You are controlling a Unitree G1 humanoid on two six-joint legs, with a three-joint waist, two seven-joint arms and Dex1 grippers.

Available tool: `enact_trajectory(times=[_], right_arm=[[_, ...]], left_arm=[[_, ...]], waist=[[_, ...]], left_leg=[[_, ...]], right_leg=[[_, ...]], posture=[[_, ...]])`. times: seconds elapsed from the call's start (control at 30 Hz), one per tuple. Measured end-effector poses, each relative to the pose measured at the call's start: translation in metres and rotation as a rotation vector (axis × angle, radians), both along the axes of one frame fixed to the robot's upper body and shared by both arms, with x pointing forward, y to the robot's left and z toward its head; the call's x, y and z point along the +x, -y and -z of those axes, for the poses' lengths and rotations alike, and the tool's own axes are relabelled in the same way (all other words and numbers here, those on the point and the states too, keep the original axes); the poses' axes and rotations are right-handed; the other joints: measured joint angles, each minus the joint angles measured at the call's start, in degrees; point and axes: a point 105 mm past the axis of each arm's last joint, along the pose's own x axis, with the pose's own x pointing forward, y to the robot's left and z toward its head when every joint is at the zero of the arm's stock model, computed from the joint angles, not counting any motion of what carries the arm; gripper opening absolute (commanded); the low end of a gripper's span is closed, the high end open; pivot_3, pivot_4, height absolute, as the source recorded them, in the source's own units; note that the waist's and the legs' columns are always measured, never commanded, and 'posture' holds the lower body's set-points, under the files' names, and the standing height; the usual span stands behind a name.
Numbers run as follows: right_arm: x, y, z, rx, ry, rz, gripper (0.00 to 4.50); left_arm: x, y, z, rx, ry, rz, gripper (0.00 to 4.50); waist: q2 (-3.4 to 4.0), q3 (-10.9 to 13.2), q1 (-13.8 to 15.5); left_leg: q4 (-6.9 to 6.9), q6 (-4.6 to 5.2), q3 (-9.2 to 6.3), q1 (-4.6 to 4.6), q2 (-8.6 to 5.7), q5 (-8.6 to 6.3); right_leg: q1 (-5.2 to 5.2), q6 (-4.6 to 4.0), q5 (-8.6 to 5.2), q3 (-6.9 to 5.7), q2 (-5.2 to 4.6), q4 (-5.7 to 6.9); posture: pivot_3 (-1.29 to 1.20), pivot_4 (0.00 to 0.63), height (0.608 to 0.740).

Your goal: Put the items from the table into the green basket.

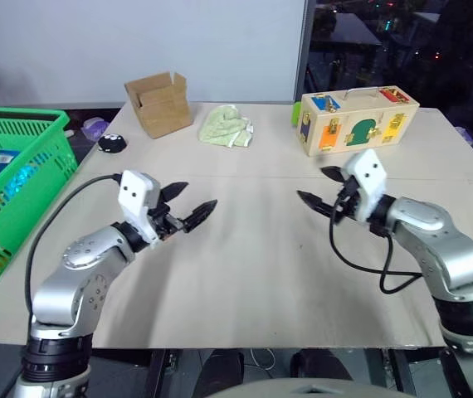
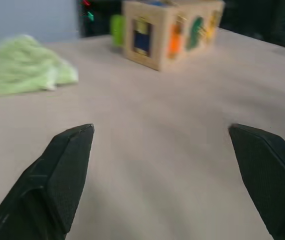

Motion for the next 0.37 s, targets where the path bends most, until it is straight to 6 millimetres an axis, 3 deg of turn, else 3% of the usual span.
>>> enact_trajectory(times=[0.17,0.37], right_arm=[[-0.014,0.033,0.015,-0.047,-0.043,0.126,3.95],[-0.021,0.047,0.021,-0.063,-0.068,0.170,3.95]], left_arm=[[-0.017,0.001,0.014,0.009,-0.063,0.004,4.48],[-0.034,-0.013,0.029,0.062,-0.120,-0.030,4.48]], waist=[[0.11,0.0,-1.6],[0.22,0.0,-1.4]], left_leg=[[0.01,0.03,0.15,0.11,0.01,-0.01],[0.01,0.09,0.31,0.69,0.02,-0.05]], right_leg=[[0.05,0.04,-0.03,0.17,0.02,-0.03],[0.61,0.10,-0.29,0.32,0.03,-0.14]], posture=[[-0.02,0.000,0.740],[0.01,0.000,0.740]])
